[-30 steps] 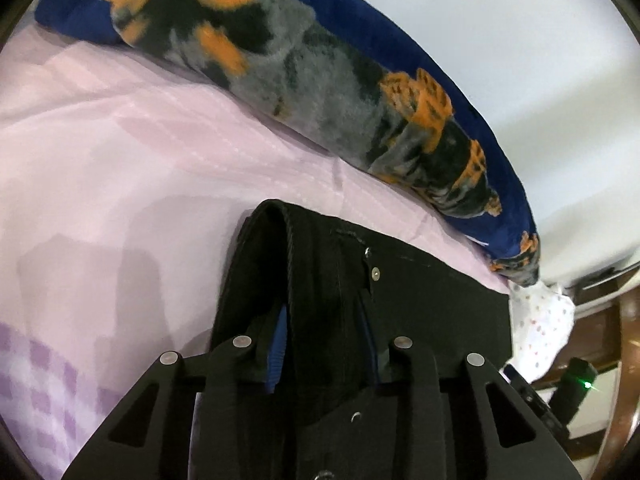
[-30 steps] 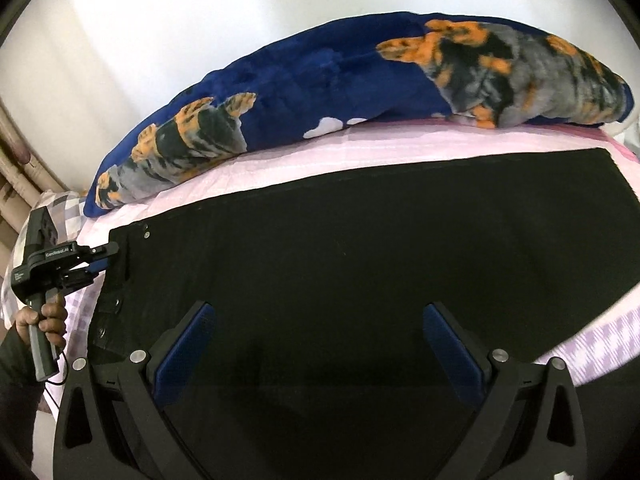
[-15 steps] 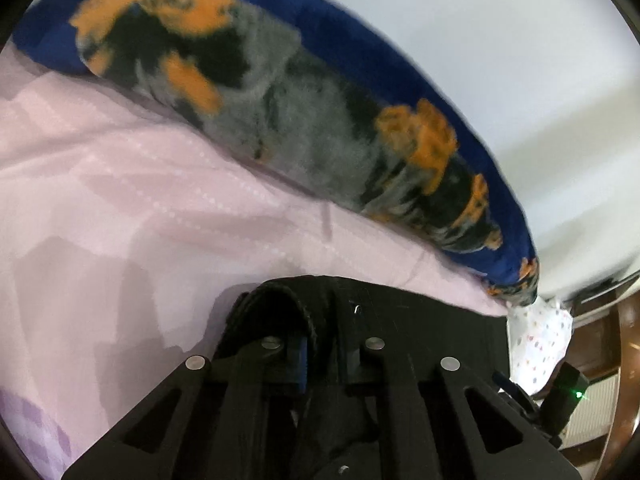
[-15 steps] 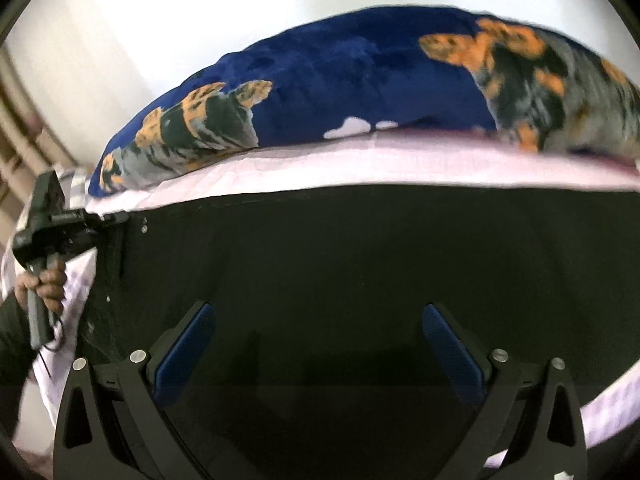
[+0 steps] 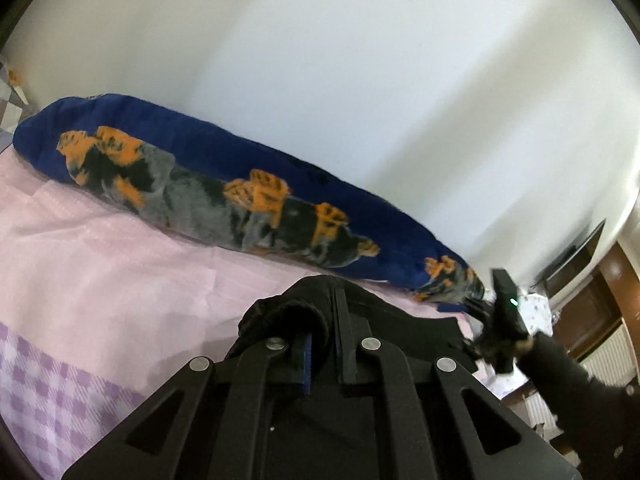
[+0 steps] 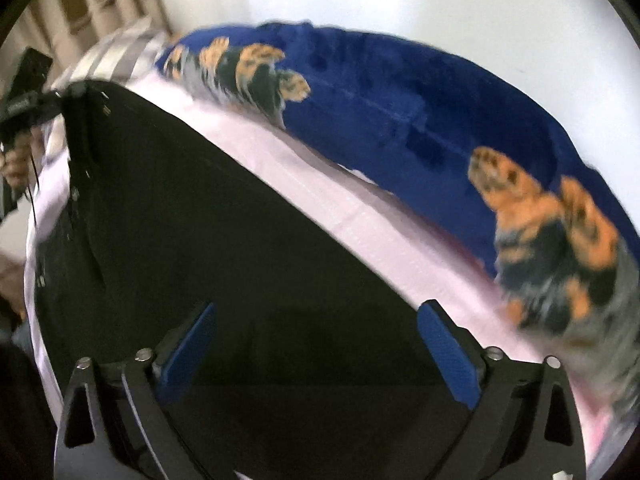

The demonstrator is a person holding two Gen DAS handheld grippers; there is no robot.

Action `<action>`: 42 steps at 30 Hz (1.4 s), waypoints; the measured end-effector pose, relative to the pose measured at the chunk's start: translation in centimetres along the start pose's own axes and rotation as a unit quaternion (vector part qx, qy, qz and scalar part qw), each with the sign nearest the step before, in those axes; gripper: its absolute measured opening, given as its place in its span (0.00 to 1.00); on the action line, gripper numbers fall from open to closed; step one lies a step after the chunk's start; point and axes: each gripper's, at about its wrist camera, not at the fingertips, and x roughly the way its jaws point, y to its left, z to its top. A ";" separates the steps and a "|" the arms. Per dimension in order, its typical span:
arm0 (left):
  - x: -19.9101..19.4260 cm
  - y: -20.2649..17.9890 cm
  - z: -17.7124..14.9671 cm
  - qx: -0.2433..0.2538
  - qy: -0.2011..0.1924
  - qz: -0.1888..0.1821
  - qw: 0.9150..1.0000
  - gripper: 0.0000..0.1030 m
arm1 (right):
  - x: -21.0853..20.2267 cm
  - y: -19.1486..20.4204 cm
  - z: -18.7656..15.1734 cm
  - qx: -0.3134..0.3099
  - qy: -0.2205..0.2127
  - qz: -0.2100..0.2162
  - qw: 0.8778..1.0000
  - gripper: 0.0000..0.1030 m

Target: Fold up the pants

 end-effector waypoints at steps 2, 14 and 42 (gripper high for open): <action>-1.1 -0.1 -0.3 -0.001 -0.005 -0.004 1.000 0.07 | 0.6 -1.2 0.7 -0.023 0.019 0.019 0.999 0.84; -2.8 -1.1 -0.5 0.014 -0.005 0.026 1.000 0.07 | 5.6 -6.7 1.7 -0.057 0.127 0.104 0.985 0.33; -12.3 -2.4 -11.9 0.057 0.050 0.026 0.997 0.09 | -11.1 11.6 -19.9 0.140 -0.046 -0.114 0.982 0.07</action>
